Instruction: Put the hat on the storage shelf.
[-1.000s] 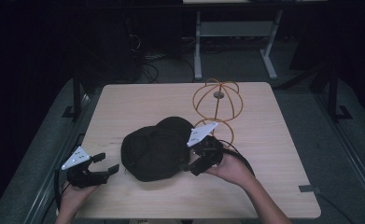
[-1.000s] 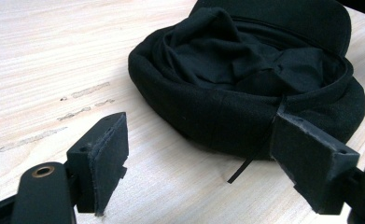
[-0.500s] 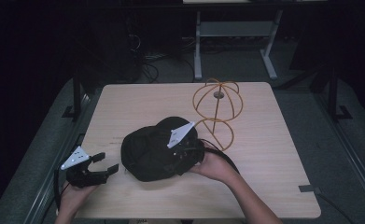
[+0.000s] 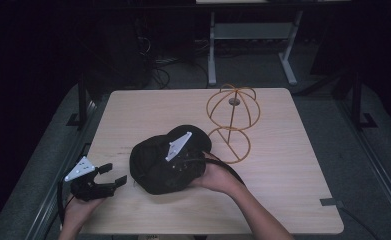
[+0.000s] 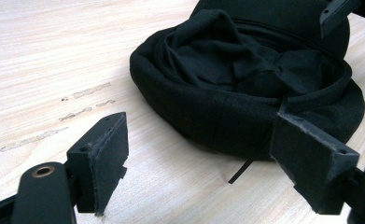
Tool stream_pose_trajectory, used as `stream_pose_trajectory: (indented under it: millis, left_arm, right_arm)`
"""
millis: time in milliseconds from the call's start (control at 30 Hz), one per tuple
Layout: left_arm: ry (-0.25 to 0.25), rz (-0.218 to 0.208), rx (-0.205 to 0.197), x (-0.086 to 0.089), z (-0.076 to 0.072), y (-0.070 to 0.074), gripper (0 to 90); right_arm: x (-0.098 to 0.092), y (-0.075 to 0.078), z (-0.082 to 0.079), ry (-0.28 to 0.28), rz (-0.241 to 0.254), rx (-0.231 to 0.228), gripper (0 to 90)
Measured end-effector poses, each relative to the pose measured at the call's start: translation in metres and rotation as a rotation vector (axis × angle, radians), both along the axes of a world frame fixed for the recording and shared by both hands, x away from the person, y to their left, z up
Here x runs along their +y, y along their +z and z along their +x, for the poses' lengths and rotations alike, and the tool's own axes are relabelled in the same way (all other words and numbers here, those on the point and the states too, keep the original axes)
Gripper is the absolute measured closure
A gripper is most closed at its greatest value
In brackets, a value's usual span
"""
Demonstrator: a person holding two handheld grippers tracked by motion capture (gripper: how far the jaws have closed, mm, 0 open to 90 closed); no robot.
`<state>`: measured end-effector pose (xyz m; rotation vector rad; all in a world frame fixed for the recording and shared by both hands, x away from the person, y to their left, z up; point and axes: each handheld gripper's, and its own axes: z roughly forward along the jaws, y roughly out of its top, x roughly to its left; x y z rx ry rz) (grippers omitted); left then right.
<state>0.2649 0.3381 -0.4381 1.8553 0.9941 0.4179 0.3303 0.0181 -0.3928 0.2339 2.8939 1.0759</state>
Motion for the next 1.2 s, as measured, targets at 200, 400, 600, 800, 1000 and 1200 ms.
stream_pose_trajectory:
  millis: [200, 400, 600, 800, 1000, 1200]
  left_arm:
    - [-0.003, 0.01, 0.005, 0.0, 0.0, 0.0, 19.3]
    - [-0.004, 0.014, 0.005, 0.0, 0.0, 0.0, 19.3]
    - [-0.002, 0.012, 0.006, 0.0, 0.0, 0.0, 19.3]
    - [0.004, 0.008, 0.012, 0.001, 0.0, 0.0, 19.3]
    - [0.004, 0.01, 0.015, 0.001, 0.0, -0.001, 19.3]
    - [0.003, 0.011, 0.013, 0.001, 0.0, -0.001, 19.3]
  right_arm:
    - [0.004, -0.004, 0.001, 0.006, -0.008, 0.004, 24.8]
    - [0.011, -0.008, 0.002, 0.019, -0.016, 0.007, 26.8]
    - [0.017, -0.012, 0.003, 0.026, -0.04, 0.003, 31.9]
    - [0.024, -0.02, 0.003, 0.039, -0.067, 0.004, 42.2]
    - [0.03, -0.026, 0.001, 0.053, -0.071, 0.016, 49.4]
    - [0.035, -0.028, -0.002, 0.066, -0.075, 0.016, 53.2]
